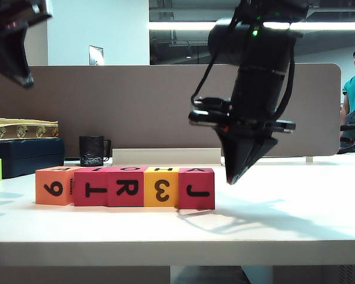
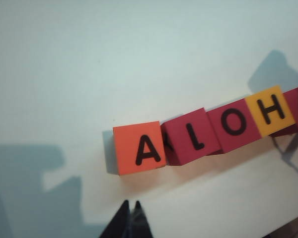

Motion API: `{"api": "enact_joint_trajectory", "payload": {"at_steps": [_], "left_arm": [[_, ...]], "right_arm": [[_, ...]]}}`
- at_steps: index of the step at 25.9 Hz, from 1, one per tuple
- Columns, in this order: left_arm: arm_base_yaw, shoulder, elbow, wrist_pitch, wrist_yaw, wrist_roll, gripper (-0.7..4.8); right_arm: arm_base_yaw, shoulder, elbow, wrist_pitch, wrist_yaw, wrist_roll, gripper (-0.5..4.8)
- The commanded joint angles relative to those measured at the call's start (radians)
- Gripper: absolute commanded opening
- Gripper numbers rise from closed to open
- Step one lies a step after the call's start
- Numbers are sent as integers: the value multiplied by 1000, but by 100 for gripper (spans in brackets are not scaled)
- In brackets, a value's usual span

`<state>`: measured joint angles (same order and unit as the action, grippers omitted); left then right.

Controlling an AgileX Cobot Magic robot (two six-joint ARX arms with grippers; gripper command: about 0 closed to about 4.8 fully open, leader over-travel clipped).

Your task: Select the appropriate blocks from the scattered letter blocks on the table and arrange them in a row to spell out "ALOHA".

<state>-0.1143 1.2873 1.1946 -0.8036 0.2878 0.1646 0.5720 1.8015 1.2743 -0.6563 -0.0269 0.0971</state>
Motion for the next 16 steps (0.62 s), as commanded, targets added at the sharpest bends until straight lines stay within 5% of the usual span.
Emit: {"api": "enact_joint_trajectory", "payload": {"at_steps": [1, 12, 16], "left_arm": [[1, -51, 3, 15, 4, 5, -6], [0, -72, 4, 13, 5, 8, -6], [0, -72, 4, 13, 5, 8, -6]], "right_arm": [[1, 29, 2, 60, -15, 9, -2], [2, 56, 2, 164, -106, 61, -2], [2, 49, 2, 159, 3, 59, -2]]}}
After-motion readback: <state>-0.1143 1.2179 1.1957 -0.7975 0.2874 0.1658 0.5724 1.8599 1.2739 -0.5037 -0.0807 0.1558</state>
